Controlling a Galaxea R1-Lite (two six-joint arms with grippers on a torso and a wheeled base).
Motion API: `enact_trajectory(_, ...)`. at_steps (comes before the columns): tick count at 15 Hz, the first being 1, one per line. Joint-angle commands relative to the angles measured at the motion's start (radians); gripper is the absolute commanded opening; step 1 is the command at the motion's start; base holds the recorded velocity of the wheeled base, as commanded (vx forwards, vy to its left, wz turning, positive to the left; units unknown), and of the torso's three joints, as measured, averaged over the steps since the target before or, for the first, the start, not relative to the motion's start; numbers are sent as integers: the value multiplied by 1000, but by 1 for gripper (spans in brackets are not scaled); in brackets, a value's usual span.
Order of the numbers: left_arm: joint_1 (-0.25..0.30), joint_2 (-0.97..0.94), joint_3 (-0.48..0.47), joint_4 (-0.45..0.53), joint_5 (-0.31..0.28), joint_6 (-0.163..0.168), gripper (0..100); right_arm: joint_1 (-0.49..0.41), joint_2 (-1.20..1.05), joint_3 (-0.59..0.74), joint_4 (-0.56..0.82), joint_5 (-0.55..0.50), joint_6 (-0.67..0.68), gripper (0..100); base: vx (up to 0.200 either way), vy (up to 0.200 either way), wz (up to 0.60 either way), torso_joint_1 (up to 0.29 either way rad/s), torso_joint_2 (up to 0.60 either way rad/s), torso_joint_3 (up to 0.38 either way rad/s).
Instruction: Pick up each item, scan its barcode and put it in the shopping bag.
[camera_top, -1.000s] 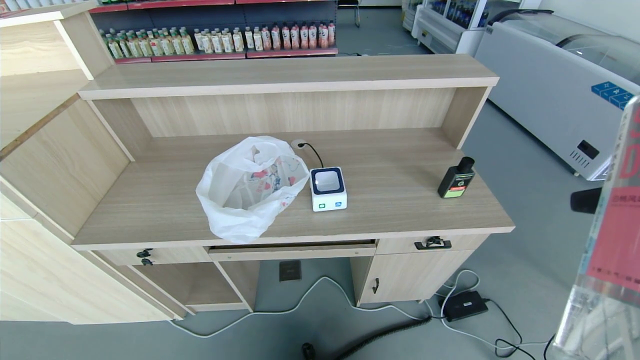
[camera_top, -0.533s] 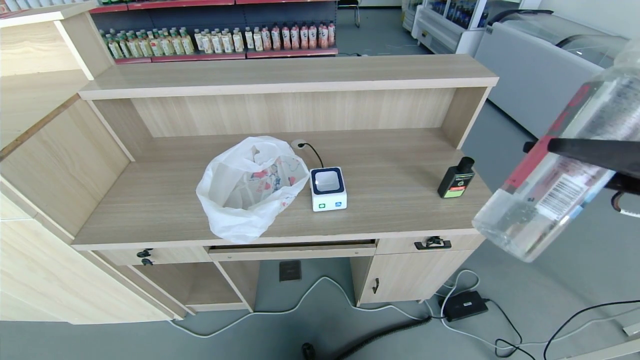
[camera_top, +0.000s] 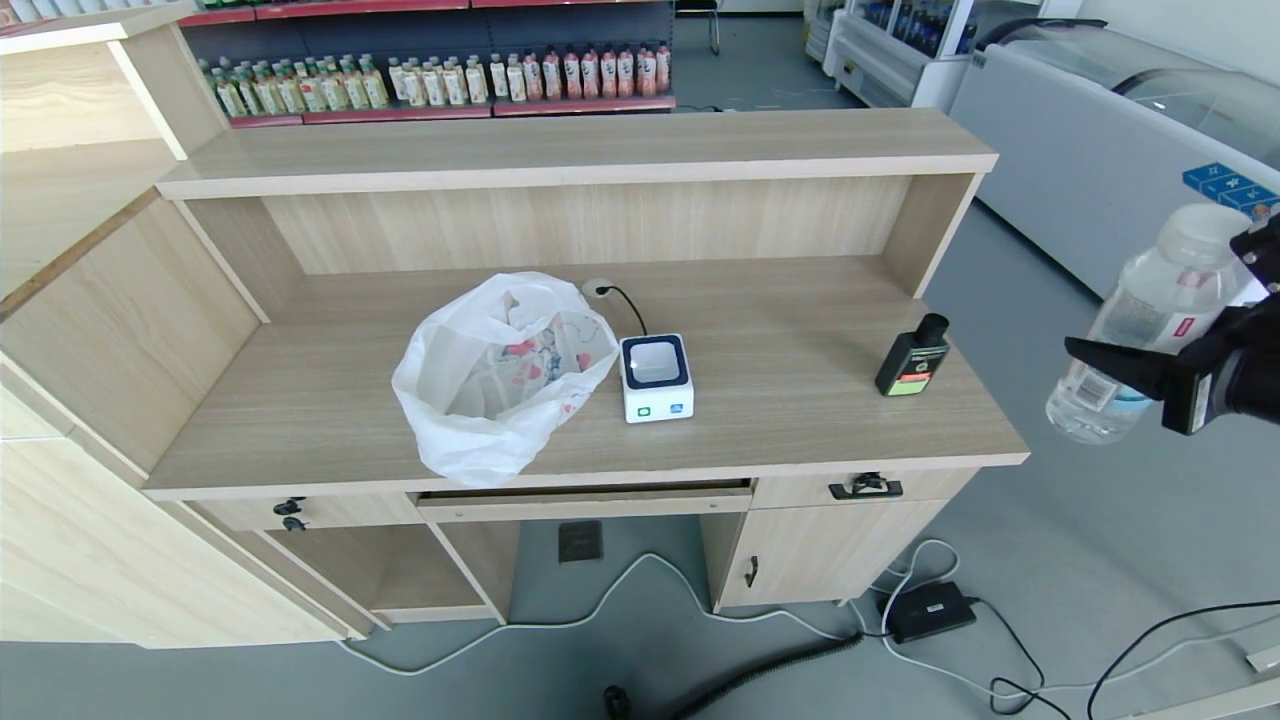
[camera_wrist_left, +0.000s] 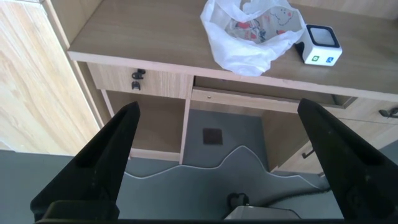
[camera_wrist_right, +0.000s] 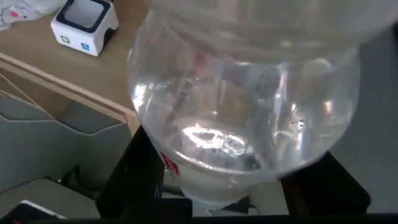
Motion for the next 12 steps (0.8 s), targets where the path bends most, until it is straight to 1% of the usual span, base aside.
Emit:
enact_trajectory(1,0,0,0,0,1,-1,100,-71,54,3,-16,-1,-89,0,0,0,0,0,0,0)
enact_trajectory(2,0,0,0,0,1,-1,100,-82,68,4,-43,-1,-133,0,0,0,0,0,0,0)
enact_trajectory(5,0,0,0,0,1,-1,100,-82,92,52,-168,-1,-156,0,0,0,0,0,0,0)
enact_trajectory(6,0,0,0,0,1,-1,100,-85,92,55,-178,-1,-199,0,0,0,0,0,0,0)
enact_trajectory(8,0,0,0,0,1,-1,100,-124,91,39,-181,24,-311,0,0,0,0,0,0,0)
enact_trajectory(10,0,0,0,0,1,-1,100,-131,94,36,-181,104,-334,0,0,0,0,0,0,0)
enact_trajectory(12,0,0,0,0,1,-1,100,-136,103,23,-189,117,-351,0,0,0,0,0,0,0)
